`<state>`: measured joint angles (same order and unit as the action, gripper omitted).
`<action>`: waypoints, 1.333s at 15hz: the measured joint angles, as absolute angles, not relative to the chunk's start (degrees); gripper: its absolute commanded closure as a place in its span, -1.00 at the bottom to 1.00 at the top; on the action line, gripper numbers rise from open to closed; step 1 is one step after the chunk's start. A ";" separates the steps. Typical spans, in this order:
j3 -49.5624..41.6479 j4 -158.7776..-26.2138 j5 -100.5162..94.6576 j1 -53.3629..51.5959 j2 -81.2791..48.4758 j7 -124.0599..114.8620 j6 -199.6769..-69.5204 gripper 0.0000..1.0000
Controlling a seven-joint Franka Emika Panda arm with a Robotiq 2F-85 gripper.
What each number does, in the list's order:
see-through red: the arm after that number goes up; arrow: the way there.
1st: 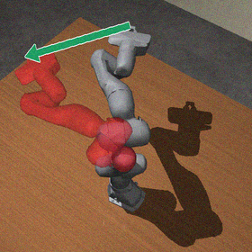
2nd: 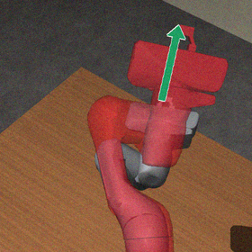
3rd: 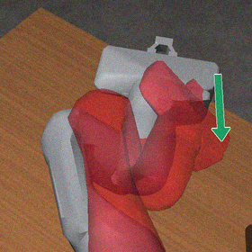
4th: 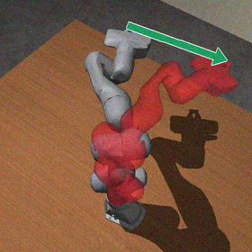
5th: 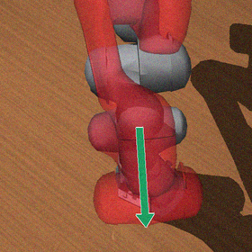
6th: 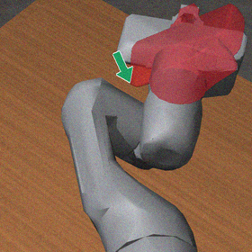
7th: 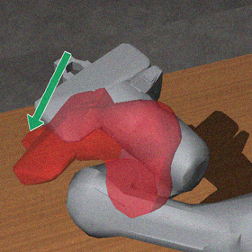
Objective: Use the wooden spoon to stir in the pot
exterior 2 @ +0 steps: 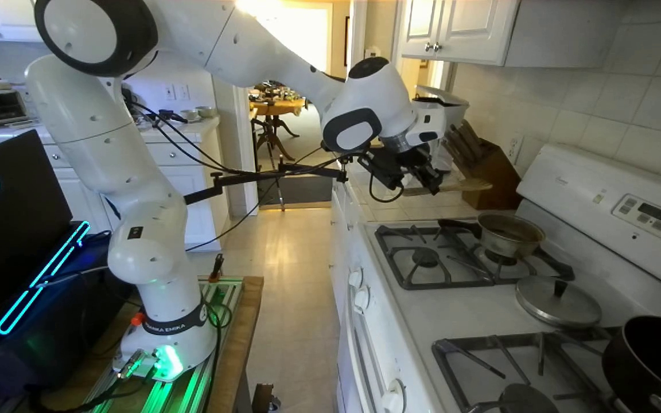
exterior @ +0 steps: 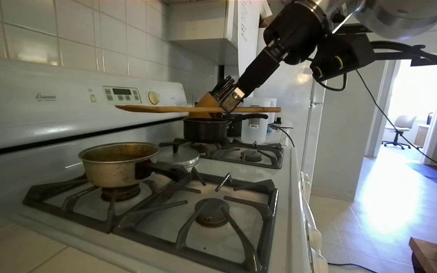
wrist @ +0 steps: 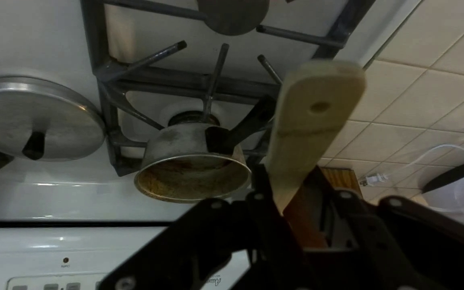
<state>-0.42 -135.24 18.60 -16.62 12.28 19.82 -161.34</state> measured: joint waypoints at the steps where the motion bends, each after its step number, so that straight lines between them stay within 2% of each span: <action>1: -0.42 -135.22 18.05 -16.52 12.25 19.83 -161.51 0.87; 7: -0.55 -130.17 4.66 -13.29 9.80 24.66 -160.48 0.87; 17: 2.03 -115.65 -15.10 -9.26 -2.08 31.99 -153.79 0.87; 18: 2.13 -114.53 -16.94 -8.98 -2.89 32.23 -153.51 0.47; 20: 2.14 -112.72 -20.42 -8.40 -4.13 32.25 -153.16 0.47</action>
